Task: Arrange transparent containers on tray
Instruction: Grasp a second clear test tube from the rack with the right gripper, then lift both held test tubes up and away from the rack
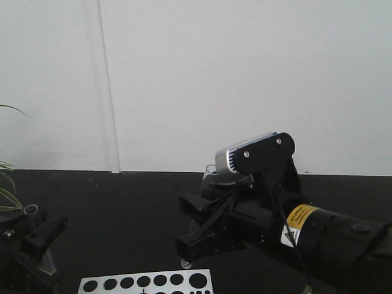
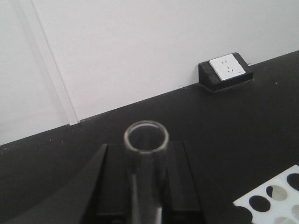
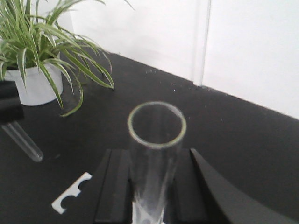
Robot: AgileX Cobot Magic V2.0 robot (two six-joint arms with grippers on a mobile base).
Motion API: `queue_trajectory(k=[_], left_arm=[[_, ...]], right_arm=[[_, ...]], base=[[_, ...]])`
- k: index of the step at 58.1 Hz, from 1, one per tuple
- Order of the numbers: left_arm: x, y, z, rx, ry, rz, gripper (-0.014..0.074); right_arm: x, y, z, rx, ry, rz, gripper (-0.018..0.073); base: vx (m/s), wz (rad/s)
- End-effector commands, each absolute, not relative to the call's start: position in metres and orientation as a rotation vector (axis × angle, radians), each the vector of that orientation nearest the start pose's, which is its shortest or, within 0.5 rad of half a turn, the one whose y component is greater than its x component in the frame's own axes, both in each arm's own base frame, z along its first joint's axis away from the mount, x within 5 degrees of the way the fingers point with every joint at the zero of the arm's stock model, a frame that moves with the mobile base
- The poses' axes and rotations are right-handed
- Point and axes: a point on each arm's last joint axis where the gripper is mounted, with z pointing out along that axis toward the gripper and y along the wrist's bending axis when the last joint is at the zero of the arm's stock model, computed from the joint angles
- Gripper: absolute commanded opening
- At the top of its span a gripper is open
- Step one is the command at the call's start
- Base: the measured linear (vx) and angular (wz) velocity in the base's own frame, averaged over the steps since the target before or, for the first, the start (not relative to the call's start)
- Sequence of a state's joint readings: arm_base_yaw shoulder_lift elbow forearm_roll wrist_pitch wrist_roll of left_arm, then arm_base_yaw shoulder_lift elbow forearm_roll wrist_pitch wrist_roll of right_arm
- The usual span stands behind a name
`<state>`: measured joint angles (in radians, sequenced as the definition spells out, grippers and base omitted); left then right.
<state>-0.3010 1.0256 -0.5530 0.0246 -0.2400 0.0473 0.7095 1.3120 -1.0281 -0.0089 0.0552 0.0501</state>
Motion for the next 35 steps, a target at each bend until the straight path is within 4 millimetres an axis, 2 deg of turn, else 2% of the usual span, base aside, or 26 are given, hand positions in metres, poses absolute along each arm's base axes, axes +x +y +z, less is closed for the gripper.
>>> queue_trajectory(k=[1,4,5,9,25,35], left_arm=[[0.208,-0.065,0.325,0.257,1.542,-0.220,0.0075],[0.209,-0.065,0.330,0.240,1.530,-0.237,0.0077],[0.211,-0.066,0.340,0.235,1.502,-0.240,0.0076],[0.211,-0.066,0.346,0.229,1.492,-0.245,0.0076],[0.210,-0.066,0.353,0.082,1.473,-0.406,0.0080],[0.190,-0.059,0.371,0.084,1.408,-0.407,0.0080]], right_arm=[[0.226,0.193,0.398,-0.568,1.592,0.552,-0.0011],[0.226,0.193,0.401,-0.577,1.596,0.544,-0.0011],[0.226,0.193,0.400,-0.589,1.608,0.534,-0.0011],[0.226,0.193,0.400,-0.592,1.617,0.531,-0.0011],[0.226,0.193,0.400,-0.589,1.613,0.534,-0.0011],[0.214,0.183,0.414,-0.569,1.586,0.551,-0.0011]], base=[[0.00,0.00],[0.00,0.00],[0.00,0.00],[0.00,0.00],[0.00,0.00],[0.00,0.00]])
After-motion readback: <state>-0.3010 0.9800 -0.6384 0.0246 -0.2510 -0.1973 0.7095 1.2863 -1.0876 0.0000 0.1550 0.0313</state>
